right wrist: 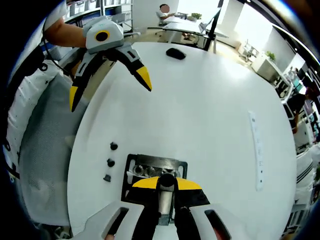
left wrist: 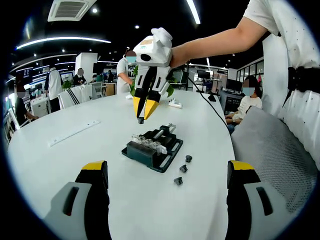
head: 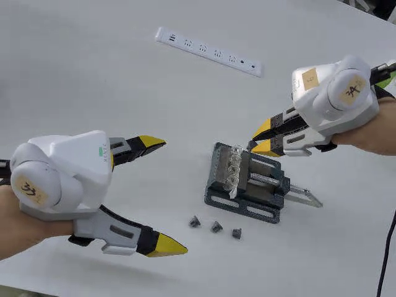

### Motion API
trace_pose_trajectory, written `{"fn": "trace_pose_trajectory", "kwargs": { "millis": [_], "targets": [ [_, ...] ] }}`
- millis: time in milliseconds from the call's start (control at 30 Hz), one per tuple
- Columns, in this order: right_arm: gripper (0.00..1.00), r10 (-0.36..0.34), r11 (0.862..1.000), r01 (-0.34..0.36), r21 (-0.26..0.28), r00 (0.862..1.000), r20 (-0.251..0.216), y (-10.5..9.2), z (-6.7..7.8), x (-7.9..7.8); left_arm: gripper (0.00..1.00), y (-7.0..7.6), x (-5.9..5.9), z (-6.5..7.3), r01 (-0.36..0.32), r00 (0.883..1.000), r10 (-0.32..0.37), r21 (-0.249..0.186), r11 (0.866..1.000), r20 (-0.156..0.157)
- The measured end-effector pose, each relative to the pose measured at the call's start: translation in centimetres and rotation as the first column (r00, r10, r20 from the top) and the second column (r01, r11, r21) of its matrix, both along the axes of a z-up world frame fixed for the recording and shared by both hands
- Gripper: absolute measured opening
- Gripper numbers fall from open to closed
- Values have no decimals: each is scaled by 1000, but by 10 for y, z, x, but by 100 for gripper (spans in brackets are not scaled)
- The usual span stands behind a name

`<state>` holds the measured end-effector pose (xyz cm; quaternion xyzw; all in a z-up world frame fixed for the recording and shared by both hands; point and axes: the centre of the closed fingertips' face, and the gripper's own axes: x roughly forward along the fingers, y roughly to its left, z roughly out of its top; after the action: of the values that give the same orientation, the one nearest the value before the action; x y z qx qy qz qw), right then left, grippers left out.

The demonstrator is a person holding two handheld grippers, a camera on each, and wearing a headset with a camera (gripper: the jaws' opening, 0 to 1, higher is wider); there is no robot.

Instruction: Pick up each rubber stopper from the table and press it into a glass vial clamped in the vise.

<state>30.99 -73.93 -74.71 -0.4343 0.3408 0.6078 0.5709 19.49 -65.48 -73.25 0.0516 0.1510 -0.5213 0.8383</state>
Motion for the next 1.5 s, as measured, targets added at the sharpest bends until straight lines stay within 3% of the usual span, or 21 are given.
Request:
{"fn": "trace_pose_trajectory", "kwargs": {
  "millis": [400,900,967,1500],
  "targets": [
    [6,-6,1000,6,-22,1000,-5,5,-21,11,99,-2,6,-2,-4,1000,4,-13,1000,-9],
    [6,-11,999,11,-33,1000,-21,4,-31,11,99,-1,9,-3,-17,1000,17,-36,999,-19],
    [6,-11,999,10,-33,1000,-16,3,-31,12,99,0,9,-6,-11,1000,11,-16,1000,-13],
    [6,-17,999,16,-34,1000,-18,3,-34,13,99,0,7,-8,-9,1000,8,-20,1000,-24]
  ]
}}
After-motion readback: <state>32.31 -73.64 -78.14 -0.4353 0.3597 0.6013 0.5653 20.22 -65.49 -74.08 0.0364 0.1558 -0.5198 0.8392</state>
